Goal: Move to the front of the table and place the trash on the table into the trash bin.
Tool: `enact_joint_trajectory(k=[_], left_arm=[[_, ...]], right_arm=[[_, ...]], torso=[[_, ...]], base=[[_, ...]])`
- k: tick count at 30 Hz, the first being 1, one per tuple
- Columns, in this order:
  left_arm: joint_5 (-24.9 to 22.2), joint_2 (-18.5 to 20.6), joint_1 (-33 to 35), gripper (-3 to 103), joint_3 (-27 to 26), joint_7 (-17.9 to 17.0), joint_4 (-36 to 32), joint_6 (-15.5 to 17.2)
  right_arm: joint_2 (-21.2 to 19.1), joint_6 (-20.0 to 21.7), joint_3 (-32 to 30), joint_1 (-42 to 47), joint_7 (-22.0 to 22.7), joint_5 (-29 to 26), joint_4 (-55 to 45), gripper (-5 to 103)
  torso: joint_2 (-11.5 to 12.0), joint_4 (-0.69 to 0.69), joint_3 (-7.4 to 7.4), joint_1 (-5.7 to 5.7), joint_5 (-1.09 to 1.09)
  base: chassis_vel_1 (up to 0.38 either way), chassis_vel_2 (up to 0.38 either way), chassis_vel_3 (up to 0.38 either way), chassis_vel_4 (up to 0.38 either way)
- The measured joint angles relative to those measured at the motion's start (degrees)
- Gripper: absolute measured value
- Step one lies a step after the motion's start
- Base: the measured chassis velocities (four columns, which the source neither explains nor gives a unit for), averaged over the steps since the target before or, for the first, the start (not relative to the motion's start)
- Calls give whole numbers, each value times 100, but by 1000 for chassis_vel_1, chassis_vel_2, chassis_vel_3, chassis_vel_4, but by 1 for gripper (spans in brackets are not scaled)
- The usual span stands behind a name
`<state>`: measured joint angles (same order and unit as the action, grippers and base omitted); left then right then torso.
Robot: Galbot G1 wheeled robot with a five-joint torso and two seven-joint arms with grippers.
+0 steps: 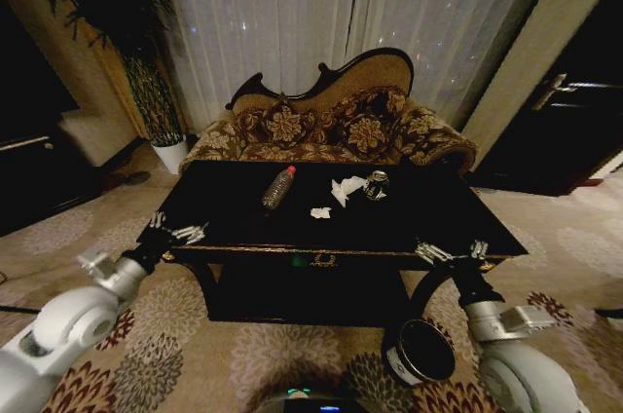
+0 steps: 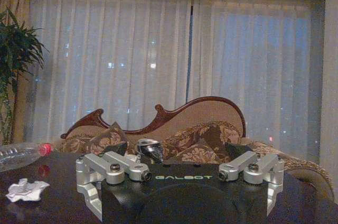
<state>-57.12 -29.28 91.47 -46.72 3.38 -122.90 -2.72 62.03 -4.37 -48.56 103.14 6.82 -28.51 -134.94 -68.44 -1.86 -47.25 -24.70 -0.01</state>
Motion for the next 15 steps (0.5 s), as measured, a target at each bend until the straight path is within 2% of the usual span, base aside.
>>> enact_joint_trajectory(k=[7, 9, 12, 15], left_arm=[[-449, 362, -295, 98, 214, 48, 319, 78], [-708, 555, -492, 98, 365, 105, 491, 121], [-781, 665, -716, 98, 559, 131, 585, 136], [-863, 783, -1519, 98, 1354, 144, 754, 237]], right_arm=[[27, 3, -37, 4, 0, -14, -31, 100], [58, 11, -40, 8, 0, -15, -36, 100], [83, 15, -41, 21, 0, -13, -38, 100], [134, 20, -42, 40, 0, -2, -54, 100]], torso=[[0, 1, 0, 0, 0], [0, 2, 0, 0, 0], [0, 2, 0, 0, 1], [0, 1, 0, 0, 1]], base=[[0, 0, 0, 0], [0, 0, 0, 0], [0, 0, 0, 0], [0, 0, 0, 0]])
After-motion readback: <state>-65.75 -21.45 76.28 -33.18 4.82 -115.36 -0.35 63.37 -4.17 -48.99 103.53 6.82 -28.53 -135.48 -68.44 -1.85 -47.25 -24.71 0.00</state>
